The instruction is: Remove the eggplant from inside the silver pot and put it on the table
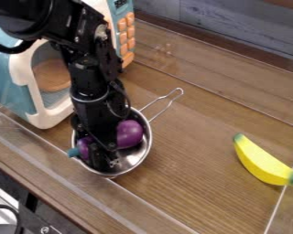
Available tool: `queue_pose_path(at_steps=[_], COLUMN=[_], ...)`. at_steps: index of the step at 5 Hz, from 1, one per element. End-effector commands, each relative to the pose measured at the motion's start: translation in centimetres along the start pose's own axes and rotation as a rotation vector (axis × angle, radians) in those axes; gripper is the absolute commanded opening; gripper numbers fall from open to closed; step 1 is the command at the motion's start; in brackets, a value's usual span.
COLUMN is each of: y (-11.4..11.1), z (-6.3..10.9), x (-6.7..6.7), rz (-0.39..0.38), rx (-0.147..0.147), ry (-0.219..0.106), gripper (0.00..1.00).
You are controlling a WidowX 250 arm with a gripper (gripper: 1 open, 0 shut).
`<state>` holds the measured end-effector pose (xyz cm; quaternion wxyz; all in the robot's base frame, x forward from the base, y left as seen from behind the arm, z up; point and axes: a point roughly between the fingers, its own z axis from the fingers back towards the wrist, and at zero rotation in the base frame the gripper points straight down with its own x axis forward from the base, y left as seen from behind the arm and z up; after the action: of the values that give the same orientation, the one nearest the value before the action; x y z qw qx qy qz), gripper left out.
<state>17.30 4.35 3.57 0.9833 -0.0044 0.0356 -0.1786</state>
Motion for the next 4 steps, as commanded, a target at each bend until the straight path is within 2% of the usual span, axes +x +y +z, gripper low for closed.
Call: queue_pose_path(at_steps=[1,3,4], y=[0.4,-0.1,0.9], z=[0.2,1.3,1.7], x=[-0.2,0.5,0.3], rz=[0.062,0.089,0.138], rx=[-0.011,-0.03,-0.039], ry=[0.001,-0.004,-0.009], gripper=[0.0,0.0,0.0])
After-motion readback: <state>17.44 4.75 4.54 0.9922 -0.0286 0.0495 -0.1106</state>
